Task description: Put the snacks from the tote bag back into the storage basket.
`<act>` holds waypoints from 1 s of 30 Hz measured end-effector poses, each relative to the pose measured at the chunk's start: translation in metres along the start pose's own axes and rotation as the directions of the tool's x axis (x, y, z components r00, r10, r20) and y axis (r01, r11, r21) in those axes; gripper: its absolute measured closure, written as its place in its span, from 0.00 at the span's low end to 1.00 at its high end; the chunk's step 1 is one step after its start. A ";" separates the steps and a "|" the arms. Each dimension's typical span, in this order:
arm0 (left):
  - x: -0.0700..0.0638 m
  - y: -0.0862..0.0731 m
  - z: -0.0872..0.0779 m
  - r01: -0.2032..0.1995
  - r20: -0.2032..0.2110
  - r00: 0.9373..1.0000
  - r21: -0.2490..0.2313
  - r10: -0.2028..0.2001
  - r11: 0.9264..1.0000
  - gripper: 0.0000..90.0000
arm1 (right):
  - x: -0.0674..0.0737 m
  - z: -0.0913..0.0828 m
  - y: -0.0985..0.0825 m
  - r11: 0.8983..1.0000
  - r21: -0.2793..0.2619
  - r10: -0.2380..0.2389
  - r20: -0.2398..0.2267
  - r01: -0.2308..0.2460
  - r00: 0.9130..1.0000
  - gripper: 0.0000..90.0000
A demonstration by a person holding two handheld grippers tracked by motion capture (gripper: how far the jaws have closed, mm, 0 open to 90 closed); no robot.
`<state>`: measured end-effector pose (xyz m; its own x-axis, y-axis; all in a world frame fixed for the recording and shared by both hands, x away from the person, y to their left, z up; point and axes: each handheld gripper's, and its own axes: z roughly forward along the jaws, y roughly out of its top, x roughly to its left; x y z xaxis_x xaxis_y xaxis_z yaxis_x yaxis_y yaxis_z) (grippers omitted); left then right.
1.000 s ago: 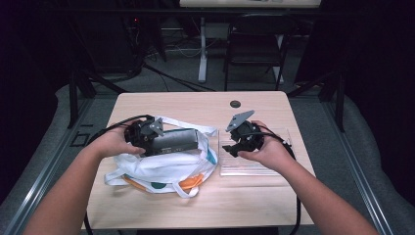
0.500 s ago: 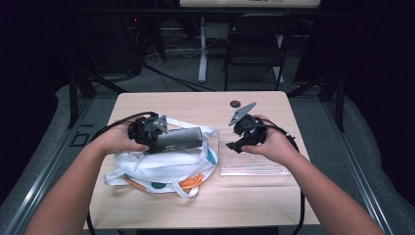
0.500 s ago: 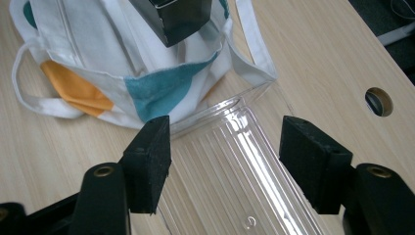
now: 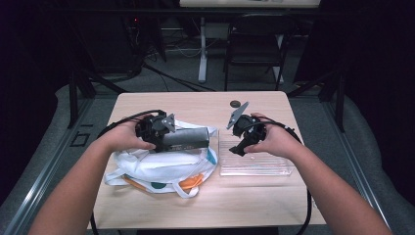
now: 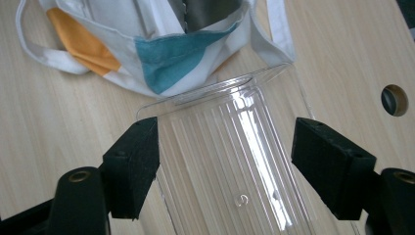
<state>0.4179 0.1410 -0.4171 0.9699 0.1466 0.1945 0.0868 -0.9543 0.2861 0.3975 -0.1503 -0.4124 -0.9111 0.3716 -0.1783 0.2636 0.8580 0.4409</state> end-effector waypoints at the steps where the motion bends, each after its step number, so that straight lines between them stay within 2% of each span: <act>1: 0.000 0.002 0.000 -0.004 0.000 1.000 -0.005 0.004 1.000 0.47 | 0.000 0.000 0.001 1.000 0.010 -0.013 -0.004 0.013 1.000 0.28; 7: -0.002 0.011 0.002 -0.017 0.008 1.000 -0.013 0.017 1.000 0.47 | 0.000 0.001 0.004 0.998 0.030 -0.055 -0.008 0.055 0.998 0.27; 30: -0.006 0.040 0.003 -0.073 0.012 0.997 -0.025 0.074 0.997 0.47 | -0.001 0.000 0.024 0.994 0.017 -0.106 -0.003 0.106 0.994 0.27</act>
<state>0.4167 0.1016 -0.4101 0.9764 0.0725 0.2033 0.0097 -0.9557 0.2942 0.4043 -0.1300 -0.4015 -0.9347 0.2777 -0.2216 0.1711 0.8985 0.4042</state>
